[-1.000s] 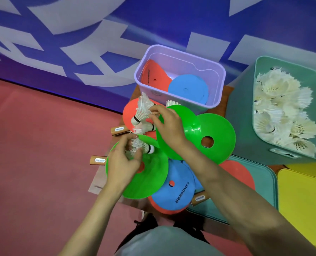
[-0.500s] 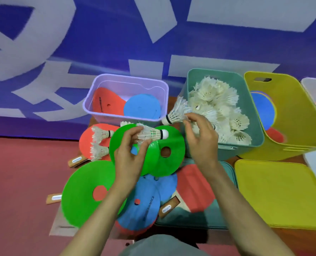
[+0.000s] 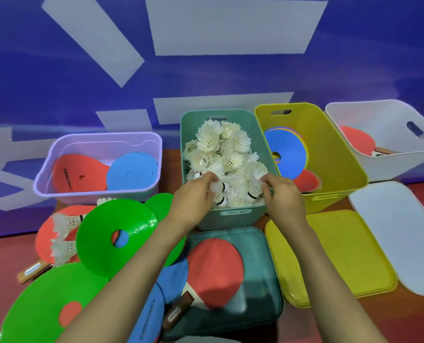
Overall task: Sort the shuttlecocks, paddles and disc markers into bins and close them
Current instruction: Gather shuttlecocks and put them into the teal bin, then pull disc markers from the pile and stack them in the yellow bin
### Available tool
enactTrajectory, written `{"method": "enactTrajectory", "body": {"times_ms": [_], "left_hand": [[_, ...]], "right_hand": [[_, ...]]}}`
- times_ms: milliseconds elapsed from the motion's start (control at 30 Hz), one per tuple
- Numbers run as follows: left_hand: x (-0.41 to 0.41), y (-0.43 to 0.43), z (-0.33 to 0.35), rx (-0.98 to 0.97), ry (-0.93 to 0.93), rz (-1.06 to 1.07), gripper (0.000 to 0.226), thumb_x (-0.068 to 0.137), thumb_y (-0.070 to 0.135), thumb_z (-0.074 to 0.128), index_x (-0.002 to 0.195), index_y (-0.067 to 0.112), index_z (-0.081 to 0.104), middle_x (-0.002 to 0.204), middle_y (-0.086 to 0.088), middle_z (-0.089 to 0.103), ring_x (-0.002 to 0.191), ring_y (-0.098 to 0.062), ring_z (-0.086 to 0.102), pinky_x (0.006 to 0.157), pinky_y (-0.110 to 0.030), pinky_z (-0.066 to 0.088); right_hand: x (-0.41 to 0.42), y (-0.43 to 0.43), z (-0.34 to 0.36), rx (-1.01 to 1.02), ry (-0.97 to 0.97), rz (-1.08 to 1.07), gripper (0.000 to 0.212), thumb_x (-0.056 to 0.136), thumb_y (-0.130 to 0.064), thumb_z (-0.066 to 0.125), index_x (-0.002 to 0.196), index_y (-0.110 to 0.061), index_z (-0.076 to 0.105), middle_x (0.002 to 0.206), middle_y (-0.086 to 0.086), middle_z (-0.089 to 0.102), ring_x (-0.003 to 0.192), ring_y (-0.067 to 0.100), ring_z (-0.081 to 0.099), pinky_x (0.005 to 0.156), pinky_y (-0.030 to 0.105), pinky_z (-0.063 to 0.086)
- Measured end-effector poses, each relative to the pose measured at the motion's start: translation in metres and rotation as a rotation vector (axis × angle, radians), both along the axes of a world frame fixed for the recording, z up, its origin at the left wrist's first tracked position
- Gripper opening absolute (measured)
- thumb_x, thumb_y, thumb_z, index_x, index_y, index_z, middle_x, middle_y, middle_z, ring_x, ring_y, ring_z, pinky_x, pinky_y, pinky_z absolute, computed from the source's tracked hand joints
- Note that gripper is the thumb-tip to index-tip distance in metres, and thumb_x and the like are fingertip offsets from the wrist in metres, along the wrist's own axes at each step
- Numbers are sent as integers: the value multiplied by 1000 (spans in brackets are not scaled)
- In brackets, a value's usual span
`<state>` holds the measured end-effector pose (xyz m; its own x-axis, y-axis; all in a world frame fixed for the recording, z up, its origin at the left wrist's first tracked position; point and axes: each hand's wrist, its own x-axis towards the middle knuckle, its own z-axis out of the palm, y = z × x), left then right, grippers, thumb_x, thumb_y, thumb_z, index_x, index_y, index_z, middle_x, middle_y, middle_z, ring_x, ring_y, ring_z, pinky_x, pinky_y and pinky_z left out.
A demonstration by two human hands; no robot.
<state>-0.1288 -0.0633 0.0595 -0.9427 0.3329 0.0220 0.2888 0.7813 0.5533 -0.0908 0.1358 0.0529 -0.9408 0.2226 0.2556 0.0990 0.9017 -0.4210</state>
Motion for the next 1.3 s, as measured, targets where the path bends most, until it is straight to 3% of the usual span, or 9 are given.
{"method": "enactTrajectory", "body": {"times_ms": [133, 300, 467, 600, 700, 867, 1033, 1167, 1300], "left_hand": [[-19, 8, -1, -313, -174, -119, 24, 79, 9, 48, 94, 28, 53, 104, -4, 65, 99, -31, 60, 77, -35, 46], [-31, 22, -3, -365, -289, -144, 20, 77, 9, 58, 86, 27, 55, 102, 0, 64, 98, -24, 59, 72, -28, 42], [-34, 25, -2, -342, -300, -67, 25, 76, 3, 60, 79, 27, 53, 97, 1, 61, 95, -23, 58, 66, -25, 36], [-25, 23, -9, -323, -277, -6, 28, 74, -1, 49, 76, 26, 50, 89, 0, 60, 92, -27, 59, 68, -29, 41], [-19, 20, -5, -300, -296, -25, 19, 78, 6, 57, 83, 24, 56, 87, 2, 59, 94, -24, 59, 75, -29, 44], [-5, 14, 11, -123, -285, 9, 21, 85, 33, 64, 90, 13, 69, 86, -3, 68, 82, -18, 59, 74, -29, 44], [17, -1, 17, 54, -13, 111, 13, 87, 26, 62, 92, 14, 67, 94, -1, 64, 75, -15, 59, 69, -26, 44], [31, -41, 6, 204, 169, 268, 14, 85, 17, 63, 99, 16, 64, 97, 1, 64, 90, -15, 58, 83, -31, 45], [47, -102, -29, 0, 162, 340, 24, 80, 11, 66, 104, 11, 63, 106, -9, 60, 100, -30, 56, 88, -37, 44]], "right_hand": [[-20, 12, 2, -21, -169, 90, 14, 89, -11, 55, 99, -9, 64, 89, 16, 67, 88, 34, 58, 69, 40, 46], [-32, 14, 15, -92, -78, 170, 11, 89, -19, 58, 96, -18, 66, 88, 4, 70, 85, 25, 63, 67, 34, 49], [-40, 4, -4, 163, -467, 352, 20, 87, -13, 52, 95, -25, 68, 100, 3, 69, 96, 26, 61, 72, 28, 42], [-51, 2, -12, 60, -578, 373, 21, 83, -8, 57, 88, -22, 71, 97, 5, 70, 92, 25, 64, 79, 31, 51], [-54, 7, -12, -8, -622, 415, 18, 78, -12, 65, 95, -19, 69, 100, 2, 69, 95, 21, 63, 85, 33, 52], [-42, 11, -4, -130, -482, 437, 32, 84, -28, 66, 114, -17, 62, 109, 2, 66, 104, 18, 60, 91, 35, 48], [-22, -11, 5, -211, -135, 398, 31, 89, -23, 61, 119, -17, 60, 113, 2, 63, 103, 20, 59, 88, 36, 48], [5, -61, 17, -397, 153, 477, 29, 87, -21, 60, 115, -13, 61, 102, -1, 63, 88, 12, 60, 80, 28, 48], [25, -118, 1, -314, 76, 575, 30, 88, -26, 56, 117, -18, 59, 101, -2, 62, 83, 13, 61, 71, 33, 53]]}}
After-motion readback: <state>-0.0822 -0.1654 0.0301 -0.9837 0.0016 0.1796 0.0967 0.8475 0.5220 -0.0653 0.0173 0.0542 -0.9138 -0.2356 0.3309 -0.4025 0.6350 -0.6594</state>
